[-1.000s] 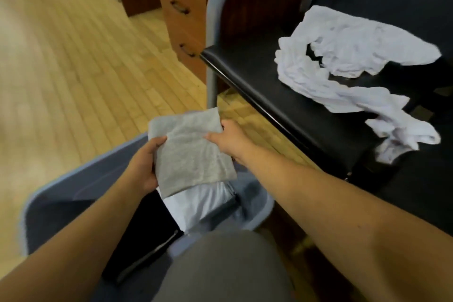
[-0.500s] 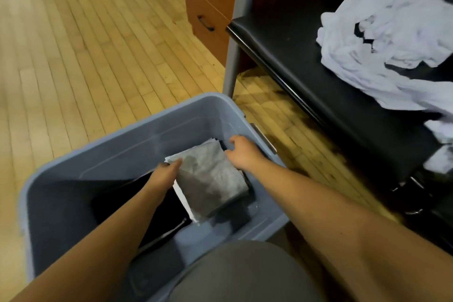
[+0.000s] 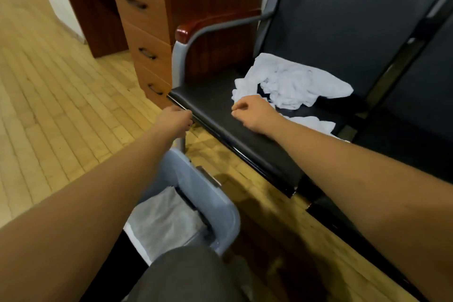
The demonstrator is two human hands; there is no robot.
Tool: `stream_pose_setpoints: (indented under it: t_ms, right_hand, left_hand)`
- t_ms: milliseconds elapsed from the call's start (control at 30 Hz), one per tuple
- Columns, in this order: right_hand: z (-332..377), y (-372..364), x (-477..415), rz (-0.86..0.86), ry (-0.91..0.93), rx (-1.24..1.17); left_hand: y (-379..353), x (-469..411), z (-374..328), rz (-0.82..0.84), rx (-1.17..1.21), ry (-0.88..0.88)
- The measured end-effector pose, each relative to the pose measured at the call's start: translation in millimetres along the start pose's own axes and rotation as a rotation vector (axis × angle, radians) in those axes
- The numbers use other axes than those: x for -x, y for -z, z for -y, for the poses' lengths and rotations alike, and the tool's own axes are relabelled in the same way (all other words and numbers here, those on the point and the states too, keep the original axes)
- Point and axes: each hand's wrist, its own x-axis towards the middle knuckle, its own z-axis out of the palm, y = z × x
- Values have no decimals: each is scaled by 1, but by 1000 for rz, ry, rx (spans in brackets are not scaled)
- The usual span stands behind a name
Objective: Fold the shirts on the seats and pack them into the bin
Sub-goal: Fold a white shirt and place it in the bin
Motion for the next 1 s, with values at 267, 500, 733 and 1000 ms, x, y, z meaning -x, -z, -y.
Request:
stream_pose_setpoints:
  t_ms: [267,500,733,1000]
  right_hand:
    - [-85,107,6,-198,-197,158]
    - [-149,130,-39,-270,-241,267]
    - [-185,116,-112,-116,-97,352]
    - [-168,106,-89,19,-36,203]
  left_hand:
    - [-130,17,-77,172,-329,-263]
    - [-189,-36,-78,90,-634,-541]
    - [-226,-91,-59,131,-906,-556]
    - [-201,-96,-43,261,-667,-704]
